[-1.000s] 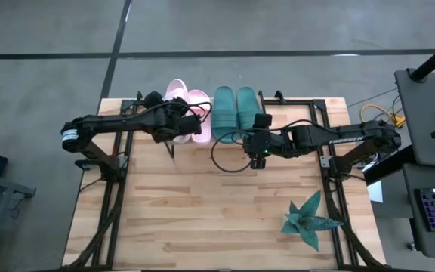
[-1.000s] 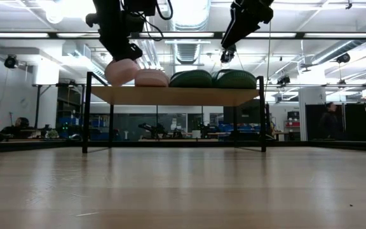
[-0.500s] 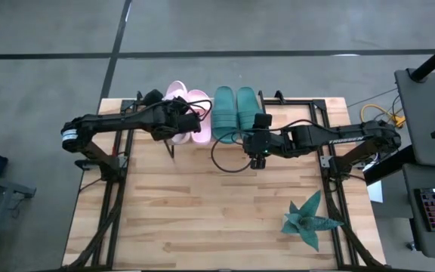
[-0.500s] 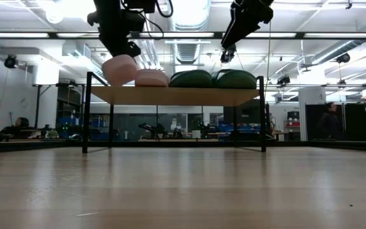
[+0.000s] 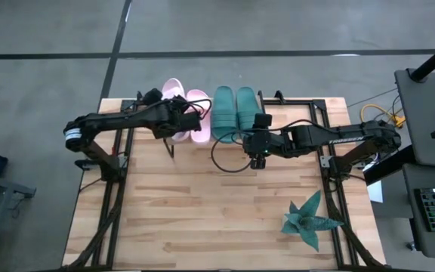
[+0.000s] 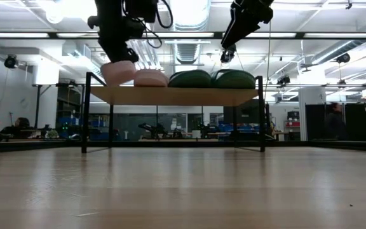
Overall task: Pick and place slides into the shelf
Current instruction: Put the pink slipper on the shelf
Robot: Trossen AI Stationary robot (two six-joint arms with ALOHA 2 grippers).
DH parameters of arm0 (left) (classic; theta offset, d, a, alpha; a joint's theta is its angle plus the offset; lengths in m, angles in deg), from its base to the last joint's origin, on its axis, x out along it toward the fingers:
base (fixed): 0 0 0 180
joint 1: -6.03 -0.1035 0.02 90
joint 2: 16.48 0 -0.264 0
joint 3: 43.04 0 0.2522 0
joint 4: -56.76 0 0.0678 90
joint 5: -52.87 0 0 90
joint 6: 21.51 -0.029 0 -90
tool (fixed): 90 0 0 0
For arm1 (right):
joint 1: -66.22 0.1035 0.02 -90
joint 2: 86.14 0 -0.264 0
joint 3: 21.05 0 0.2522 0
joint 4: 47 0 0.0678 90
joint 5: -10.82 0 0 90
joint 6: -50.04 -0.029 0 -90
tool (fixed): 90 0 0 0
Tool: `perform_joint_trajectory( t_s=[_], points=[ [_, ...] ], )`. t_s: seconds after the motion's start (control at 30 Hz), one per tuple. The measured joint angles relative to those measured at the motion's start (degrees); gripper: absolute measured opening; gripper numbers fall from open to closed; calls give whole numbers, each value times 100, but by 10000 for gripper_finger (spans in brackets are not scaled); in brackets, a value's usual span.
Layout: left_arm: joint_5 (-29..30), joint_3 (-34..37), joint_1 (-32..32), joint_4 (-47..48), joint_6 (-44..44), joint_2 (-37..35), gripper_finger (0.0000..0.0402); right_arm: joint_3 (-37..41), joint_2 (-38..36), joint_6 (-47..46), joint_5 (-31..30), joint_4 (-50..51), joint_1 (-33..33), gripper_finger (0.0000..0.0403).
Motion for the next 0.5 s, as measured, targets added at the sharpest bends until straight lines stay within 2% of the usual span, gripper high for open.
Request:
perform_joint_trajectory(
  t_s=[0.3,0.5],
  points=[
    [38,-239,-63,54,-622,661,0,0,0,-2,0,0,-1,219],
    [-342,-447,-78,63,-1040,747,0,14,0,-2,0,4,0,219]
  ],
)
